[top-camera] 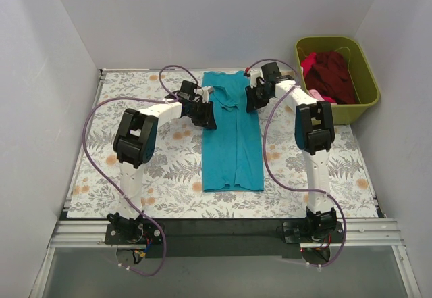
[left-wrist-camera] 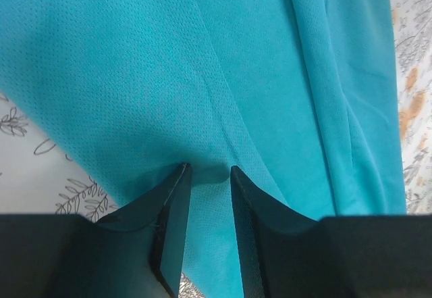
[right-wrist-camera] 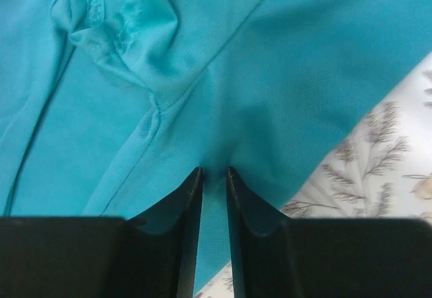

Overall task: Fold and stack the t-shirts
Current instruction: Fold the tshirt

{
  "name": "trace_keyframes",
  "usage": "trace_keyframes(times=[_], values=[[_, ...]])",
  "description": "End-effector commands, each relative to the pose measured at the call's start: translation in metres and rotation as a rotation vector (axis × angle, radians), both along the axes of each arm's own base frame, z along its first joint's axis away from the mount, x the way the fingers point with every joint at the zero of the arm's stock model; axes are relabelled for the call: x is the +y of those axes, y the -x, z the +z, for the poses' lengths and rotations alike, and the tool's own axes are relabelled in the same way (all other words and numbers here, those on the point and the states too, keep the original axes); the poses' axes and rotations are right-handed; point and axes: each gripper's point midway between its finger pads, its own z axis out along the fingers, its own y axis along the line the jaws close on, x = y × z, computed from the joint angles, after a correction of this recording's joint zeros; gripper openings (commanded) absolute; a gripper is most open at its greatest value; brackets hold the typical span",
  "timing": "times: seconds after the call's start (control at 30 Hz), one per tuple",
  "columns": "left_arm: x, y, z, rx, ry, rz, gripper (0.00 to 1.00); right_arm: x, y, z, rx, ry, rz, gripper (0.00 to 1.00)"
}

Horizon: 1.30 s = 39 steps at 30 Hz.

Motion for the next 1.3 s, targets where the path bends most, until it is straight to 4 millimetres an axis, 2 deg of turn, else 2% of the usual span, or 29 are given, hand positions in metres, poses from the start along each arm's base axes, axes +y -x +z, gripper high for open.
trace_keyframes(times=[0.0,0.1,0.17,0.27,0.33,0.4,0.47,0.5,0.53,0.57,0.6,0.63,0.67,0.7,0.73,0.77,0.83,0.87,0.9,0.93,0.97,1.0,1.03,1.07,1.1,1.13,1.17,1.23,1.27], values=[[0.006,-0.009,-0.006,0.032,0.014,0.032,0.29,0.001,-0.025,0.006,-0.077,0.027,0.001,0.27],[0.007,-0.015,-0.007,0.038,0.021,0.036,0.3,-0.001,-0.033,0.001,-0.086,0.042,-0.005,0.27],[0.006,-0.019,-0.002,0.033,0.023,0.033,0.3,0.002,-0.041,0.01,-0.112,0.03,-0.004,0.28],[0.008,-0.029,0.011,-0.019,0.006,0.021,0.31,0.009,-0.038,0.031,-0.121,-0.015,0.007,0.31],[0.011,-0.033,0.025,-0.069,-0.006,-0.001,0.34,0.012,-0.035,0.059,-0.155,-0.042,0.018,0.37],[0.01,-0.038,0.059,-0.15,0.01,-0.024,0.39,0.013,-0.032,0.1,-0.222,-0.064,0.036,0.45],[0.01,-0.039,0.088,-0.236,0.017,-0.062,0.45,0.011,-0.029,0.133,-0.292,-0.07,0.054,0.6],[0.011,-0.039,0.102,-0.276,0.018,-0.072,0.47,0.008,-0.025,0.166,-0.368,-0.067,0.073,0.64],[0.013,-0.037,0.133,-0.343,0.031,-0.08,0.52,0.006,-0.022,0.181,-0.409,-0.061,0.086,0.7],[0.014,-0.036,0.147,-0.392,0.025,-0.101,0.56,0.001,-0.014,0.205,-0.465,-0.052,0.096,0.73],[0.018,-0.029,0.177,-0.453,0.033,-0.109,0.66,-0.003,-0.012,0.217,-0.516,-0.025,0.126,0.77],[0.02,-0.026,0.19,-0.483,0.033,-0.115,0.66,-0.007,-0.01,0.227,-0.547,-0.01,0.13,0.79],[0.021,-0.02,0.205,-0.517,0.04,-0.132,0.85,-0.014,-0.003,0.248,-0.602,0.016,0.123,0.81],[0.023,-0.013,0.214,-0.551,0.038,-0.157,0.92,-0.018,0.002,0.252,-0.618,0.034,0.129,0.82],[0.025,-0.008,0.222,-0.574,0.04,-0.161,0.92,-0.022,0.005,0.261,-0.654,0.054,0.142,0.87],[0.028,0.002,0.25,-0.636,0.057,-0.157,0.92,-0.028,0.013,0.283,-0.704,0.064,0.13,0.88],[0.031,0.015,0.261,-0.666,0.085,-0.158,0.93,-0.034,0.023,0.294,-0.725,0.082,0.114,0.95],[0.033,0.026,0.281,-0.714,0.107,-0.156,0.93,-0.036,0.029,0.3,-0.742,0.088,0.125,0.98],[0.033,0.036,0.288,-0.734,0.131,-0.168,0.93,-0.038,0.044,0.314,-0.778,0.099,0.169,0.98],[0.034,0.045,0.283,-0.735,0.136,-0.184,0.93,-0.037,0.058,0.312,-0.771,0.099,0.225,0.98],[0.037,0.059,0.296,-0.778,0.146,-0.206,0.93,-0.033,0.084,0.319,-0.786,0.079,0.303,0.98],[0.034,0.075,0.297,-0.775,0.176,-0.271,0.94,-0.032,0.096,0.317,-0.778,0.077,0.321,0.98],[0.036,0.09,0.287,-0.756,0.158,-0.333,0.94,-0.03,0.111,0.291,-0.717,0.083,0.348,0.98],[0.037,0.103,0.271,-0.707,0.154,-0.356,0.94,-0.026,0.139,0.29,-0.72,0.099,0.422,0.98],[0.039,0.123,0.26,-0.64,0.161,-0.386,0.94,-0.024,0.154,0.279,-0.7,0.11,0.454,0.98],[0.04,0.139,0.245,-0.613,0.159,-0.456,0.94,-0.018,0.178,0.239,-0.609,0.121,0.518,0.98],[0.042,0.16,0.217,-0.532,0.157,-0.504,0.94,-0.021,0.198,0.238,-0.621,0.124,0.544,0.97],[0.041,0.205,0.191,-0.487,0.144,-0.606,0.94,-0.017,0.232,0.205,-0.581,0.137,0.648,0.94],[0.04,0.22,0.178,-0.496,0.13,-0.653,0.93,-0.024,0.256,0.172,-0.528,0.161,0.696,0.92]])
